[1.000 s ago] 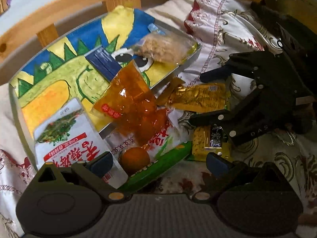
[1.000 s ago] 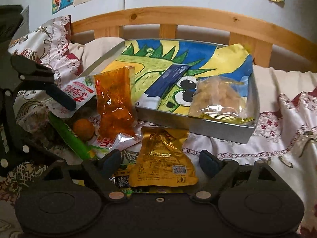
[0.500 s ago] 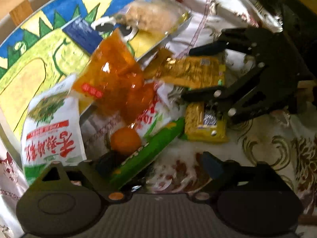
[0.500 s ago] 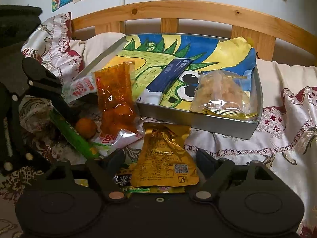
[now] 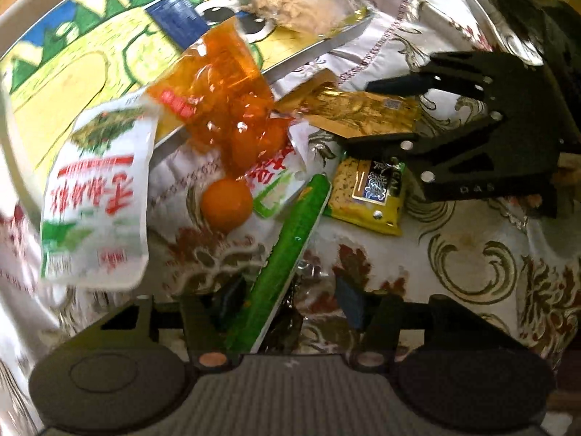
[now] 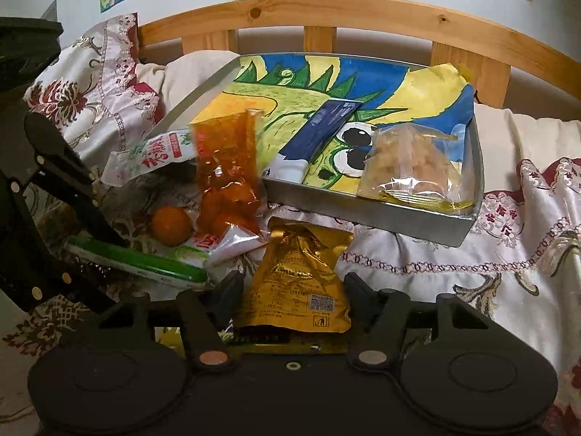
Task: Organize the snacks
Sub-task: 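Grasp the green tube snack with the left tool while the right tool reaches the gold foil packet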
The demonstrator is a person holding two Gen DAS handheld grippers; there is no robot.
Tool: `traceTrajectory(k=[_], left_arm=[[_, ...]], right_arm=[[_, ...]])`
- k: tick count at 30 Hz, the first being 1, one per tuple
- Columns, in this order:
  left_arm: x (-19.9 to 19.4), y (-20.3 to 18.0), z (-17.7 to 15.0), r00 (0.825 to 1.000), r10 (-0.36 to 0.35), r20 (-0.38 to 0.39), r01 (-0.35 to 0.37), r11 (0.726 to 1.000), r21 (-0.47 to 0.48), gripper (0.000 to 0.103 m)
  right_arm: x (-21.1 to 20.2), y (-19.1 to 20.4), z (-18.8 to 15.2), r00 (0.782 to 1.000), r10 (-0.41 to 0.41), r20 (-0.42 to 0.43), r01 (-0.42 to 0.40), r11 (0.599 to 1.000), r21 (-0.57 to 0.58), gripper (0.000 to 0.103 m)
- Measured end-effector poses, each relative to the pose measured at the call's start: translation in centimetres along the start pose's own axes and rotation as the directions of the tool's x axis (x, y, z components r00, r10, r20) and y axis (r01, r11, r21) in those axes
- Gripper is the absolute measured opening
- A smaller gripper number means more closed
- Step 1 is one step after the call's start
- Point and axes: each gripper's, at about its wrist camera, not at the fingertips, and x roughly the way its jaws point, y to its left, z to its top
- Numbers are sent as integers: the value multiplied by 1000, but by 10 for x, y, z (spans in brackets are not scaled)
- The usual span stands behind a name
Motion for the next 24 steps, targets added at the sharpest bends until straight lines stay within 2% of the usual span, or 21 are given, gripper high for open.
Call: traceTrajectory(k=[4,8,12,16,19,21,24], left_arm=[[-7,3,-7,999,-23,30,26,995,-92,60],[-9,8,-10,999,-17,40,22,992,-125,60],[-5,7,-8,999,3,36,0,995,-99,61],[-1,2,-1,998,-9,60,14,996,-86,67],[2,2,6,998,-18,68,24,996,-86,68],[4,4,9,997,-32,69,38,995,-95,64],[7,5,11,997,-32,63,38,994,-99,54]], right_arm=[[-11,8,-2,1000,-11,-25,10,1000,-28,63],[-21,12,-6,999,-14,-47,12,999,-38,63],[-22,13,-8,999,-15,-46,14,999,-33,64],[-20,12,-10,999,-11,-31,10,1000,-26,69],[-18,12,-10,1000,-9,-15,8,1000,-30,73],[-16,12,-11,1000,-5,-6,5,1000,-28,74],[-14,11,-12,1000,0,0,0,1000,-13,76]])
